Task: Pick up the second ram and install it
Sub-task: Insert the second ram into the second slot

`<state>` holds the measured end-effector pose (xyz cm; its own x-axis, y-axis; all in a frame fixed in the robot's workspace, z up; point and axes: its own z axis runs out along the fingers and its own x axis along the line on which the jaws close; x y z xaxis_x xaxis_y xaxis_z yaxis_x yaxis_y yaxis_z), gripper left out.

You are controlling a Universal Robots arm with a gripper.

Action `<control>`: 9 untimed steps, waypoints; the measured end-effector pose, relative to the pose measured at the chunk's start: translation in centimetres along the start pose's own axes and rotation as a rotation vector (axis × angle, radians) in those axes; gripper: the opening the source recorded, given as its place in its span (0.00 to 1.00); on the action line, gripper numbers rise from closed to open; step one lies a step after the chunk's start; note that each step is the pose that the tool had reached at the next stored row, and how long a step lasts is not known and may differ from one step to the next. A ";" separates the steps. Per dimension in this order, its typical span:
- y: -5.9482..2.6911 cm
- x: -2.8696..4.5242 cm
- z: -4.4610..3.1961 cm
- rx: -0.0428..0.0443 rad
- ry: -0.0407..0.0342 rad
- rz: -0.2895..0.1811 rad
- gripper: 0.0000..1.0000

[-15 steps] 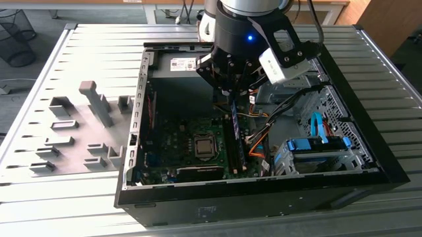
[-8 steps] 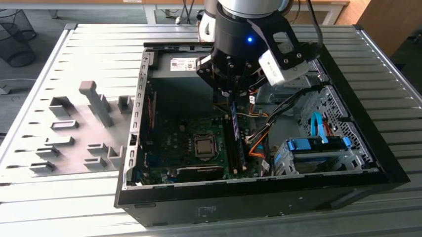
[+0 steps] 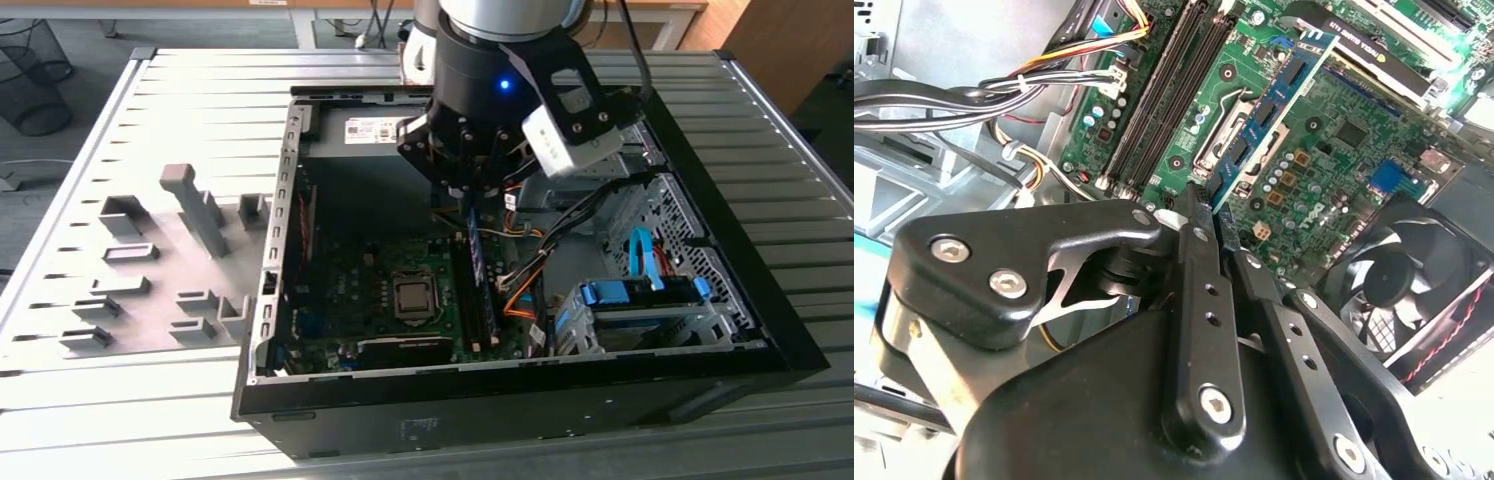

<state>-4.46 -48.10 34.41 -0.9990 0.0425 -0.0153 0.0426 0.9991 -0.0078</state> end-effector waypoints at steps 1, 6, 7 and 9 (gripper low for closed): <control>0.00 0.00 0.03 0.0000 0.0000 0.000 0.14; 0.00 0.00 0.18 0.0000 0.0000 0.000 0.14; 0.00 0.00 0.21 0.0000 0.0000 0.000 0.14; 0.00 0.00 0.28 -0.0001 0.0000 0.000 0.14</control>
<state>-4.46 -48.10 34.13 -0.9990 0.0425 -0.0153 0.0426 0.9991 -0.0076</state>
